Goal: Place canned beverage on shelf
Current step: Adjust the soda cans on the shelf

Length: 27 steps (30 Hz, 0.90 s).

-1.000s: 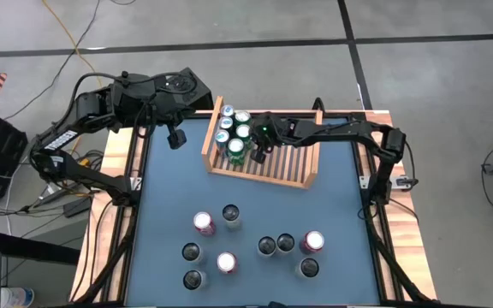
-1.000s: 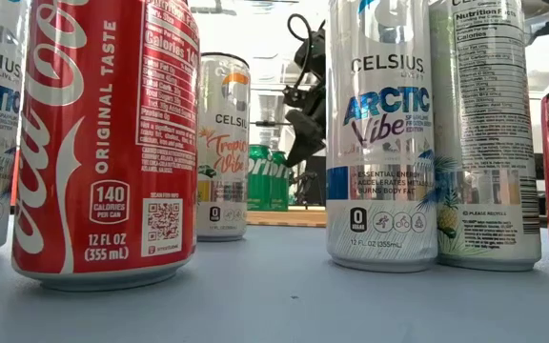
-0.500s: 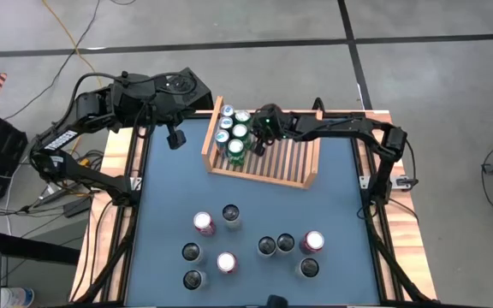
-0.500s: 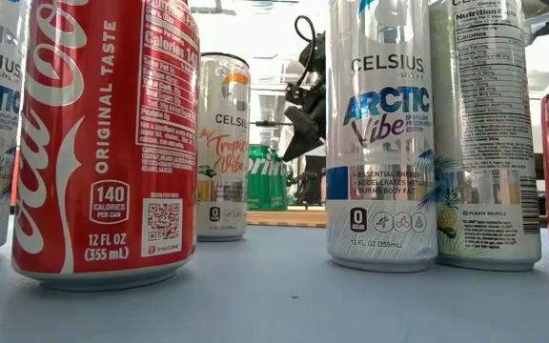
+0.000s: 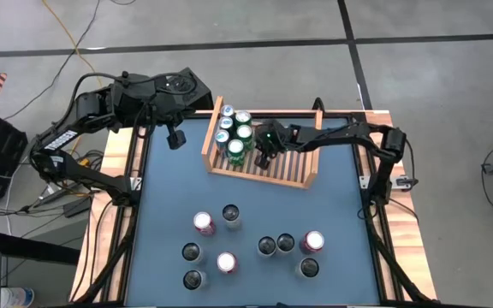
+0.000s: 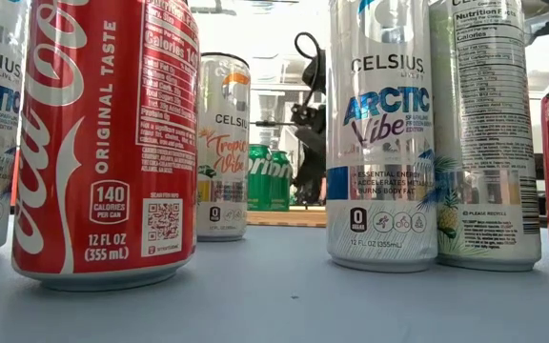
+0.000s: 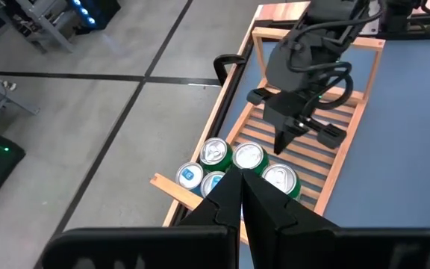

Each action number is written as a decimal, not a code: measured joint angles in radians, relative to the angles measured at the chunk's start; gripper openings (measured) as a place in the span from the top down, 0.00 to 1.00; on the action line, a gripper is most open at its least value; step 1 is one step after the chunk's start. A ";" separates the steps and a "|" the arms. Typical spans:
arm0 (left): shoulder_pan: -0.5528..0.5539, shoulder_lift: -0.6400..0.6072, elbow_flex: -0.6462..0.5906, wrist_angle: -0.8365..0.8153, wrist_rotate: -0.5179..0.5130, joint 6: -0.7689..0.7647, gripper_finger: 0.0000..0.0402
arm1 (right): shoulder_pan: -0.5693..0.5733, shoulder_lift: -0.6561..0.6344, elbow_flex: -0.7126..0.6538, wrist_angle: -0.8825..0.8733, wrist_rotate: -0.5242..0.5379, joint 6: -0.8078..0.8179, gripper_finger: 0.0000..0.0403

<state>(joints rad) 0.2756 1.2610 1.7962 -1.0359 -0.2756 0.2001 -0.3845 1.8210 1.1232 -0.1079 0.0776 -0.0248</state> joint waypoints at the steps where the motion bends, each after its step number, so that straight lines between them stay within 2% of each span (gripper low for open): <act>1: 0.000 0.000 0.000 0.000 0.000 0.000 1.00 | -0.001 0.000 -0.012 0.014 0.000 0.000 1.00; 5: 0.000 0.000 0.000 0.000 0.000 0.000 1.00 | -0.004 0.000 -0.052 0.095 0.002 0.004 1.00; 14: 0.000 0.000 0.000 0.000 0.000 -0.002 1.00 | -0.014 0.000 -0.064 0.145 -0.002 0.018 1.00; 18: 0.000 0.000 0.000 0.001 0.000 -0.002 1.00 | -0.015 0.055 -0.059 0.165 -0.044 0.043 1.00; 27: 0.000 0.000 0.000 -0.003 -0.020 0.000 1.00 | -0.008 0.117 -0.056 0.230 -0.061 0.079 1.00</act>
<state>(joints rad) 0.2759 1.2613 1.7962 -1.0386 -0.2958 0.2000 -0.3923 1.9380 1.0668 0.1219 0.0163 0.0538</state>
